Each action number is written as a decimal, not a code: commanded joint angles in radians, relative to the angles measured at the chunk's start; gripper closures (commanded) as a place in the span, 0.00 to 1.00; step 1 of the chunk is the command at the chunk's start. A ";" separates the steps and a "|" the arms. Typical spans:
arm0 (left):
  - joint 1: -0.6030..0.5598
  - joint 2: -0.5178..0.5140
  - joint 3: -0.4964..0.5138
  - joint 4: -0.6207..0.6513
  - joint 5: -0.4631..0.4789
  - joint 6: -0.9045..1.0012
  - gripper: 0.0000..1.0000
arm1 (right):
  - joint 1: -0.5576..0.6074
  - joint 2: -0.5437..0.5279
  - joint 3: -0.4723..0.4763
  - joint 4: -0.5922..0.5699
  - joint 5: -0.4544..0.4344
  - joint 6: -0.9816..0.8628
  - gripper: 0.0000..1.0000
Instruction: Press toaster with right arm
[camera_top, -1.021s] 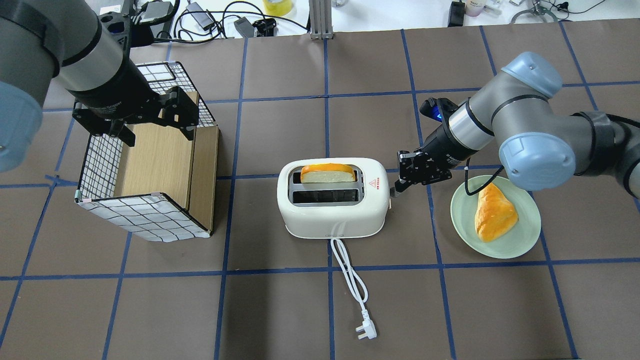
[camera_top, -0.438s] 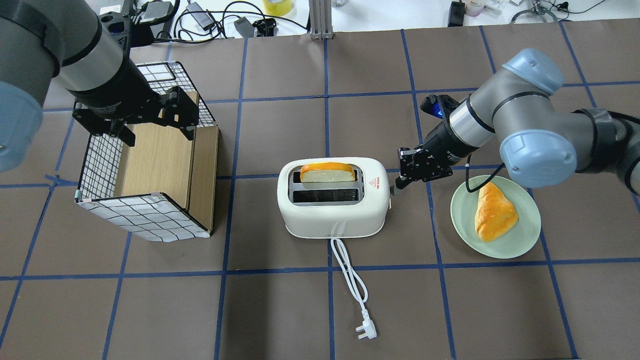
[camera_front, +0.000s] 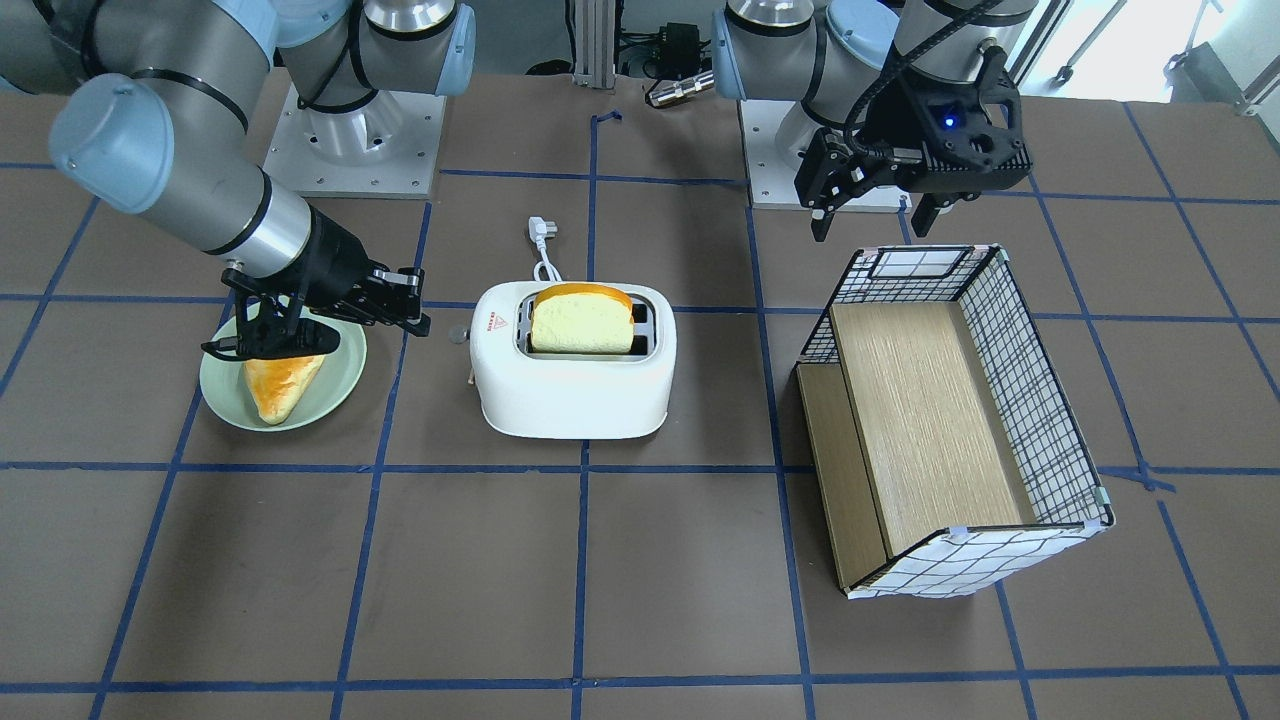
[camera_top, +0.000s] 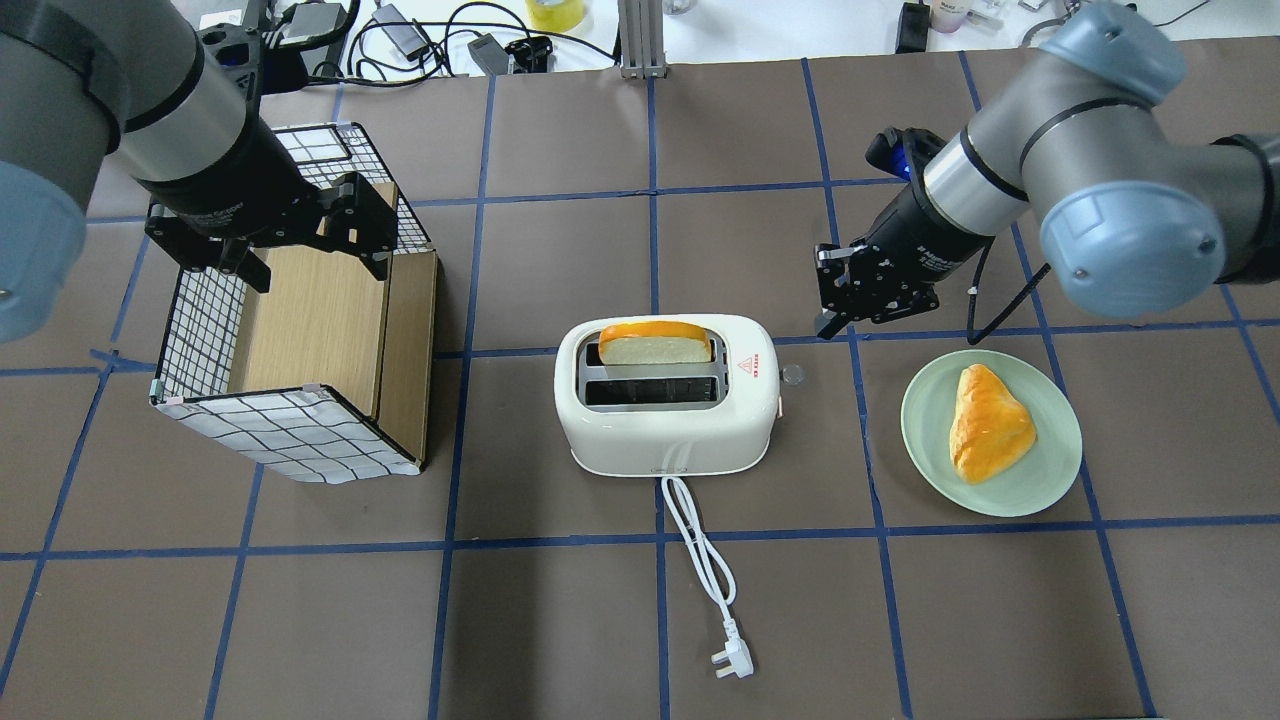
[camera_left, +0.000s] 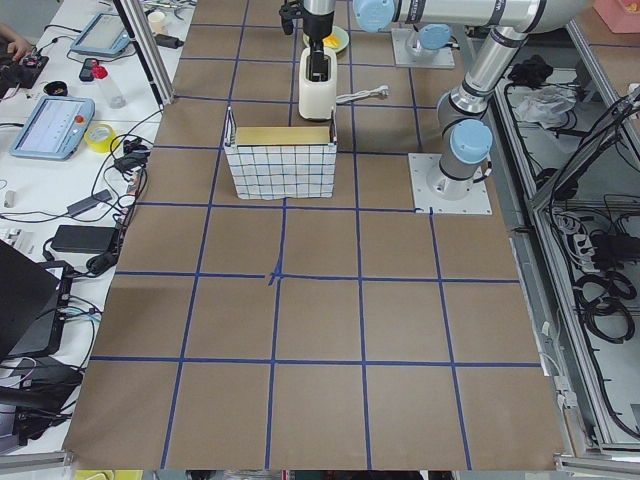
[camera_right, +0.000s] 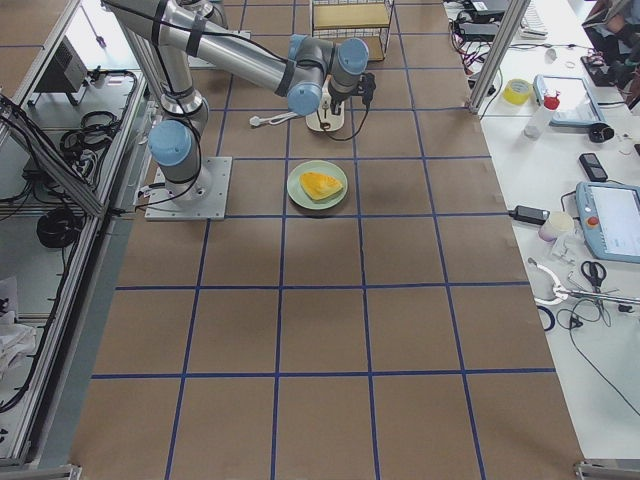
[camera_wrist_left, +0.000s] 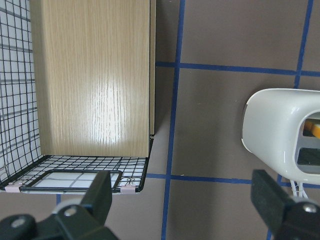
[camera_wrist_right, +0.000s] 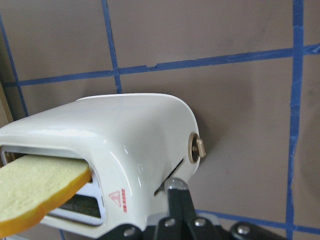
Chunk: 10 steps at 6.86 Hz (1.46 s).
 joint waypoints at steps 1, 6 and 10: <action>0.000 0.000 0.000 0.000 -0.001 0.000 0.00 | 0.025 -0.015 -0.234 0.267 -0.133 0.020 1.00; 0.000 0.000 0.000 0.000 -0.001 0.000 0.00 | 0.097 -0.005 -0.410 0.294 -0.442 0.199 0.50; 0.000 0.000 0.000 0.000 -0.001 0.000 0.00 | 0.097 0.015 -0.396 0.127 -0.430 0.181 0.00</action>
